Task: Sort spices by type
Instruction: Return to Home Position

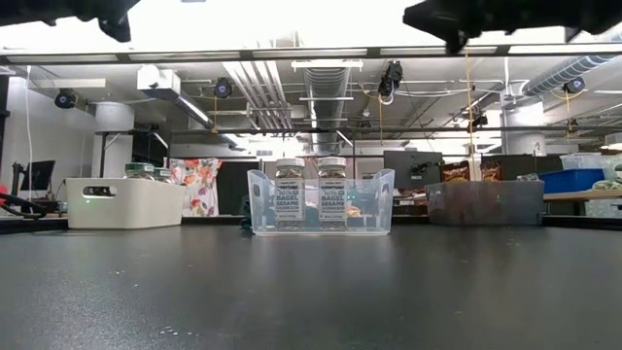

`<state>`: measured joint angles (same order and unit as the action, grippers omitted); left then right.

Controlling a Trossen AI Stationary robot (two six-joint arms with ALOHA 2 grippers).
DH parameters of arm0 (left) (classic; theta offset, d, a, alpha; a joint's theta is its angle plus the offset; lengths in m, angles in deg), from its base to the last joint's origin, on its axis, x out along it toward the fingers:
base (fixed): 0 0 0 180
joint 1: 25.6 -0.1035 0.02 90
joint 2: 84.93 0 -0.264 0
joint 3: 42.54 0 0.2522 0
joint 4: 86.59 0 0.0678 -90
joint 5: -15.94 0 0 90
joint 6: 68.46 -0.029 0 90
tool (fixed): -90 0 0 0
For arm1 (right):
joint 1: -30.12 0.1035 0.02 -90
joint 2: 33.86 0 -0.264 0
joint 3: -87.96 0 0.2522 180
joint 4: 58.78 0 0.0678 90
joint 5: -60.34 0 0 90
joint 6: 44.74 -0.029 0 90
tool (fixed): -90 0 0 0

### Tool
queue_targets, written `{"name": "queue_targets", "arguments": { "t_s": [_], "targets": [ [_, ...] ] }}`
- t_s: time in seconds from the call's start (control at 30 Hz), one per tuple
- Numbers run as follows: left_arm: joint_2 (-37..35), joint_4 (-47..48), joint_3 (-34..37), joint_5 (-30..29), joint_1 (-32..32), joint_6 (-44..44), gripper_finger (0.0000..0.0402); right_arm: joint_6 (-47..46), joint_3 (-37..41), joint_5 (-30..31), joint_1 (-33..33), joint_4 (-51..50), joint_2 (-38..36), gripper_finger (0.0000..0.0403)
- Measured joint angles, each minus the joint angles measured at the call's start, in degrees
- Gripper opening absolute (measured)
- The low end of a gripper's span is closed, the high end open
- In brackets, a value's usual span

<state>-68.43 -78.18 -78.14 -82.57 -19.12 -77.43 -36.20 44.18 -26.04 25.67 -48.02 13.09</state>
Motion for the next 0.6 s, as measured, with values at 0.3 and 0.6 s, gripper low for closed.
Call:
{"name": "queue_targets", "arguments": {
  "t_s": [0.3,0.6],
  "targets": [
    [-16.4,6.6,7.8,-4.3,0.0,0.5,0.0066,-1.1,11.2,0.9,0.0,0.7,-14.4,0.0076],
    [-15.5,9.5,11.1,-5.5,0.0,-0.6,0.0066,-2.6,22.0,0.9,-0.3,0.9,-28.8,0.0073]
  ]
}}
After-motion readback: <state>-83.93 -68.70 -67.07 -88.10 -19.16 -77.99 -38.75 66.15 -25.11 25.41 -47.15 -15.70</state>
